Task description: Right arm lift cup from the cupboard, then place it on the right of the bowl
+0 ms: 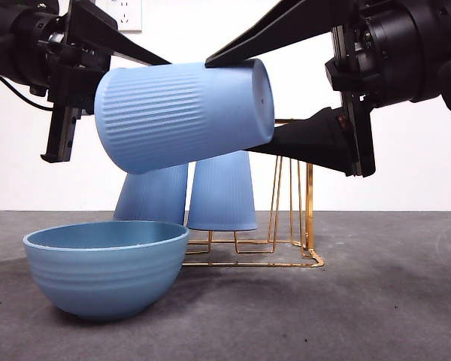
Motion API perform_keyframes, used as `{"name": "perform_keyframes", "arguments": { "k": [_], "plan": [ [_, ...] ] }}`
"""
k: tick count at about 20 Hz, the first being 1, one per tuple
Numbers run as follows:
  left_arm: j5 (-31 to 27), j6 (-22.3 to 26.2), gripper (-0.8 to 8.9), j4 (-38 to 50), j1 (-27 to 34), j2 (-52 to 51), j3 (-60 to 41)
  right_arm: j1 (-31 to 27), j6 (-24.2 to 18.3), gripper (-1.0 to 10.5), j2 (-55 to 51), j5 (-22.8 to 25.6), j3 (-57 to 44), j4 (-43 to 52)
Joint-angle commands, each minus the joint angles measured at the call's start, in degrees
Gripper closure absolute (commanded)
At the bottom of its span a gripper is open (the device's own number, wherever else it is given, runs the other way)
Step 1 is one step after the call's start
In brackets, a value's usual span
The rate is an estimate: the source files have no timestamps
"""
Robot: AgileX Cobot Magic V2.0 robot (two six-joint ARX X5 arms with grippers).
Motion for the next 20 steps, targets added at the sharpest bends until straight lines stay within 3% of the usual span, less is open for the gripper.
{"name": "perform_keyframes", "arguments": {
  "k": [1,4,8,9,13,16,20],
  "plan": [
    [1.01,-0.28,8.09,-0.46,-1.4,0.83,0.7,0.5,0.15,7.1,0.77,2.05,0.28,0.39],
    [2.84,-0.31,8.09,-0.48,-1.4,0.83,0.7,0.5,0.13,6.9,0.77,1.4,0.28,0.22],
    [3.91,-0.52,8.09,-0.52,-1.46,0.81,0.96,0.24,0.15,3.6,0.7,-3.63,0.31,0.24],
    [3.91,-0.81,8.09,-0.52,-1.46,0.7,1.22,-0.15,0.17,3.4,0.66,-5.22,0.31,0.24],
    [3.52,-1.27,8.07,-0.85,-2.08,0.57,3.8,-4.26,1.29,3.4,-2.64,-8.41,0.31,-4.0],
    [1.77,-2.49,8.05,-1.01,-3.67,0.57,6.19,-9.22,-1.64,3.4,-9.31,-8.33,0.31,-14.45],
    [-5.57,-1.75,8.05,-4.39,-7.3,0.66,8.5,-14.62,-3.72,3.4,-20.41,-8.09,0.31,-25.46]
  ]
}}
